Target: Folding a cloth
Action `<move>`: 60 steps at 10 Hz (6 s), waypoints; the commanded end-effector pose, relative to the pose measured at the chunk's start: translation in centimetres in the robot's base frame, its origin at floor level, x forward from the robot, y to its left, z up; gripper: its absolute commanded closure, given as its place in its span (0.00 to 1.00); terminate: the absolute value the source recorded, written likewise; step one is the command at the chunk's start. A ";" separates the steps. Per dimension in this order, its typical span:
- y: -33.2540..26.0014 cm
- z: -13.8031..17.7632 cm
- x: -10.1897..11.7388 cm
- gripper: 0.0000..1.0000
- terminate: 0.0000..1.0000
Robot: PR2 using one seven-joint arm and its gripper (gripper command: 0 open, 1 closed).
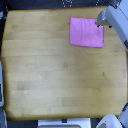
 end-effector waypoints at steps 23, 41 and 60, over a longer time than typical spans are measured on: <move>-3.8 -13.2 -0.1 1.00 0.00; -1.3 -11.9 0.8 1.00 0.00; 29.5 -7.7 1.7 1.00 0.00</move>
